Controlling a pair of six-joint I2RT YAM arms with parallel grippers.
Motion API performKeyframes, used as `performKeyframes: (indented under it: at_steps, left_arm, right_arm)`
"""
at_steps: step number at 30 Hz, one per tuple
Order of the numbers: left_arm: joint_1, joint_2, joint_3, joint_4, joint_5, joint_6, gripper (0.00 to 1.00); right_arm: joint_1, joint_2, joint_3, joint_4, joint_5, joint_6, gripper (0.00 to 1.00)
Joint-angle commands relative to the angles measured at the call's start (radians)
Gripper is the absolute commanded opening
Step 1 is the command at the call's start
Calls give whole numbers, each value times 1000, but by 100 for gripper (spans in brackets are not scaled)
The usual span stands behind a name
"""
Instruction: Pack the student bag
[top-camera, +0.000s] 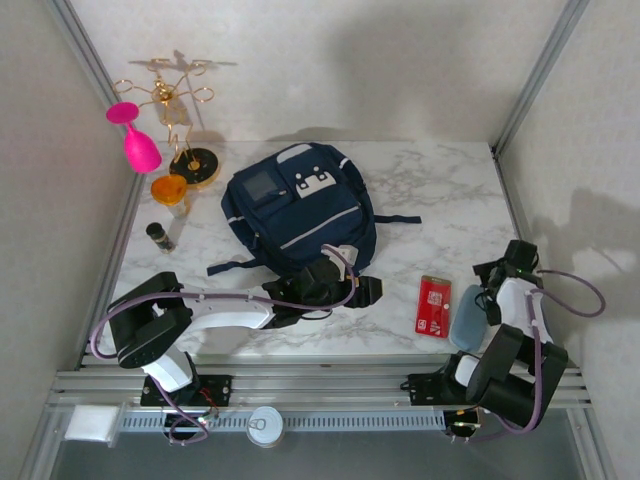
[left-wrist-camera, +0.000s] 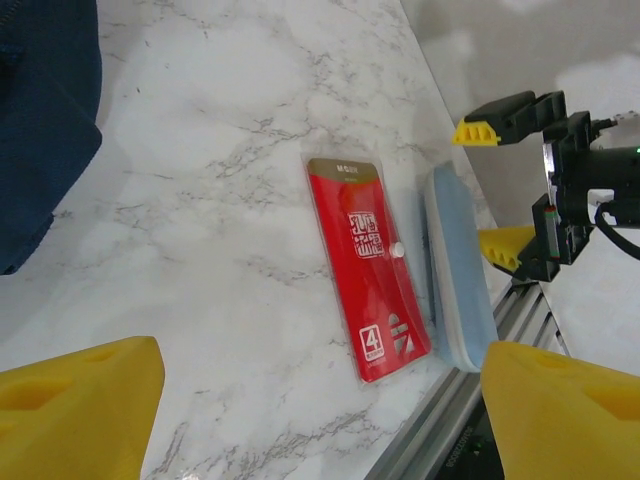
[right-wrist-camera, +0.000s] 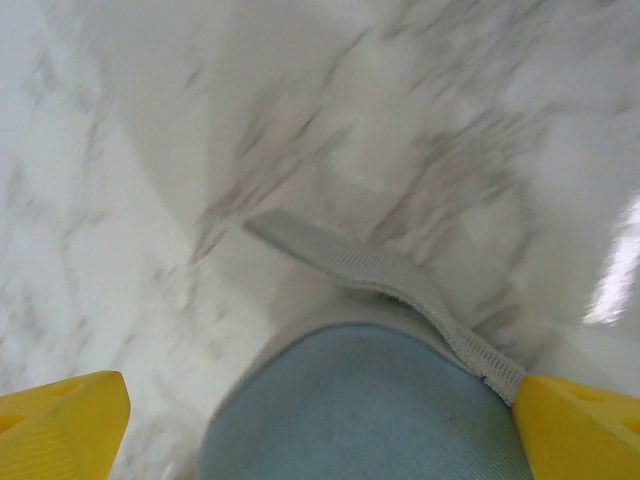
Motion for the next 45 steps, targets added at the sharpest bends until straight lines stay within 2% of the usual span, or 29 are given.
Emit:
performKeyframes:
  at_steps: [1,4,8,14,18,21,24,28,32,37,42,45]
  left_arm:
    - [1,-11,-12,-16,-47,1,83]
    - [10,-27,-27,-27,-64,0,83]
    - [17,-47,-36,-39,-71,0,84]
    - [17,-54,-37,-26,-54,-15,84]
    - [15,-43,-35,-4,-33,-31,84]
    - [14,-45,-40,28,-12,-63,84]
    - [5,-39,-36,84,38,-87,84]
    - [1,-26,-31,86,35,-92,84]
    - [1,-20,-39,79,24,-91,84]
    - [19,-28,-69,83,-4,-106,84]
    - [51,-32,-95,96,0,-128,84]
    - [65,-27,-106,97,-6,-148,84]
  right_arm:
    - [76,6,-26,23,-115,102,99]
    - [218,22,0,35,-113,166,99]
    - [278,48,59,27,-112,158,99]
    - [262,37,181,-127,16,-40,99]
    - [182,47,181,-236,-16,-130,99]
    - [132,13,134,-268,-17,-137,99]
    - [125,-40,81,-263,-43,-121,99]
    - [133,-46,0,-241,-140,-102,99]
    - [259,-85,-30,-225,-167,1,99]
    - [387,-107,-71,-120,-272,184,99]
    - [589,-77,-54,31,-282,394,99]
    - [704,-31,-13,95,-276,467,99]
